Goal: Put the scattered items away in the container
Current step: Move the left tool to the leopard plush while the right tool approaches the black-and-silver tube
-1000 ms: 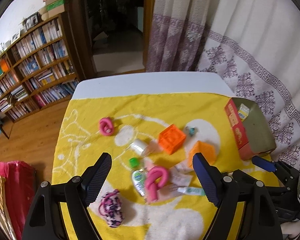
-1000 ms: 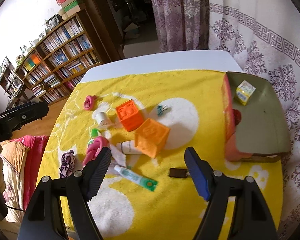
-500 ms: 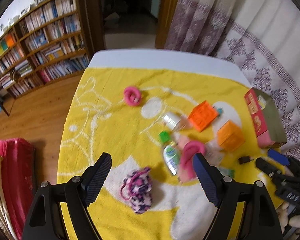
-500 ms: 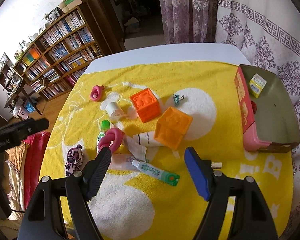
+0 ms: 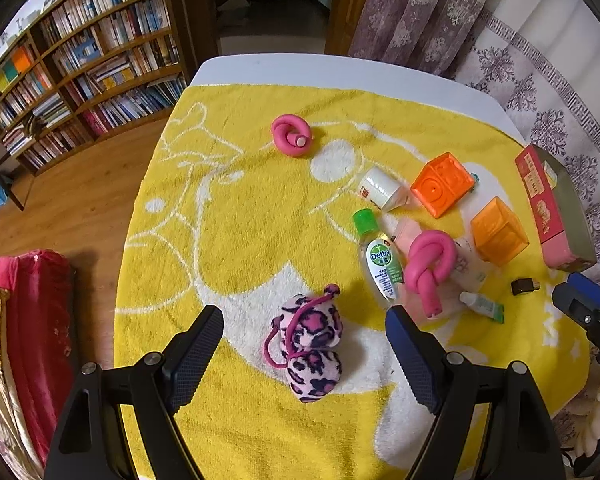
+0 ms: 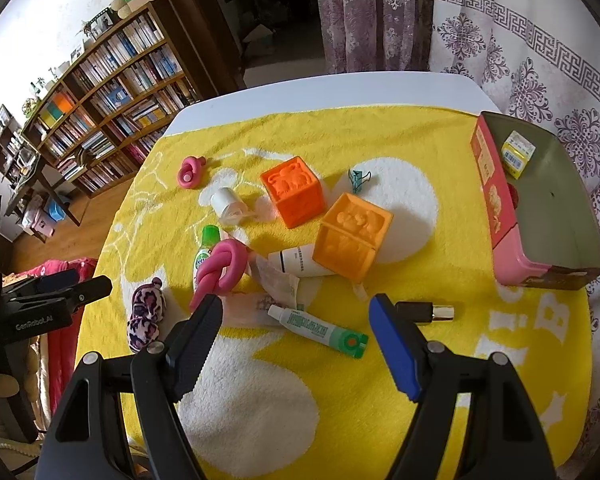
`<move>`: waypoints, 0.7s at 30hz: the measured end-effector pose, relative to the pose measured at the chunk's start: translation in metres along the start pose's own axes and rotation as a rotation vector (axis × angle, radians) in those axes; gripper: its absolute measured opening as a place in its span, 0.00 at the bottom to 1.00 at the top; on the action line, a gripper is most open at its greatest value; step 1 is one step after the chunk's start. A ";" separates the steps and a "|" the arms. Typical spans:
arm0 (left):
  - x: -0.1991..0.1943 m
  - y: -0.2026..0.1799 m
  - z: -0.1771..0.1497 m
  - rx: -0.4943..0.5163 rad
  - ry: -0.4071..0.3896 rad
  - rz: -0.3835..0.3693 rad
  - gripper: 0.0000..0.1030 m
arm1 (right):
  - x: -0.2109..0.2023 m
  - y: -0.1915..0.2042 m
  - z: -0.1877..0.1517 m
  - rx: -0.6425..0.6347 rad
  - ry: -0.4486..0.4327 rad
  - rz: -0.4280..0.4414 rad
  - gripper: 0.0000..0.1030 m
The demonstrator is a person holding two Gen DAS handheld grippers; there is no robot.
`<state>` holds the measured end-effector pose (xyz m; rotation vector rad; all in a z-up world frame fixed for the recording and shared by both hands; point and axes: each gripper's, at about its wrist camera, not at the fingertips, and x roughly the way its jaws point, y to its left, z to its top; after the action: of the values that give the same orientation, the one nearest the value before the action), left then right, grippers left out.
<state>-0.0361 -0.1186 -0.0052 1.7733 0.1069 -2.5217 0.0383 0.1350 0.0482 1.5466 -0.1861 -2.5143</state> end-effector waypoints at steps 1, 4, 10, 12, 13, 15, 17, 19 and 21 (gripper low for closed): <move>0.001 0.000 -0.001 -0.002 0.003 0.002 0.82 | 0.000 0.000 -0.001 -0.002 0.001 0.000 0.77; 0.005 -0.001 -0.002 -0.004 0.017 0.003 0.82 | 0.002 0.001 -0.001 -0.004 0.005 -0.001 0.77; 0.014 0.000 -0.006 -0.015 0.044 0.016 0.82 | 0.003 -0.001 -0.002 -0.002 0.013 -0.004 0.77; 0.018 -0.001 -0.007 -0.021 0.056 0.019 0.82 | 0.003 -0.002 -0.003 -0.002 0.016 -0.004 0.77; 0.020 -0.001 -0.007 -0.023 0.061 0.020 0.82 | 0.003 -0.003 -0.004 -0.002 0.017 -0.004 0.77; 0.025 0.000 -0.009 -0.031 0.074 0.018 0.82 | 0.003 -0.004 -0.005 0.001 0.018 -0.007 0.77; 0.031 0.002 -0.011 -0.044 0.087 0.012 0.82 | 0.004 -0.007 -0.006 0.005 0.020 -0.012 0.77; 0.038 0.005 -0.013 -0.062 0.103 0.001 0.82 | 0.005 -0.013 -0.007 0.015 0.023 -0.021 0.77; 0.046 0.007 -0.016 -0.077 0.120 -0.002 0.82 | 0.006 -0.020 -0.009 0.032 0.030 -0.033 0.77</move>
<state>-0.0358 -0.1244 -0.0543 1.8945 0.2085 -2.3768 0.0420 0.1533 0.0345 1.6119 -0.1984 -2.5232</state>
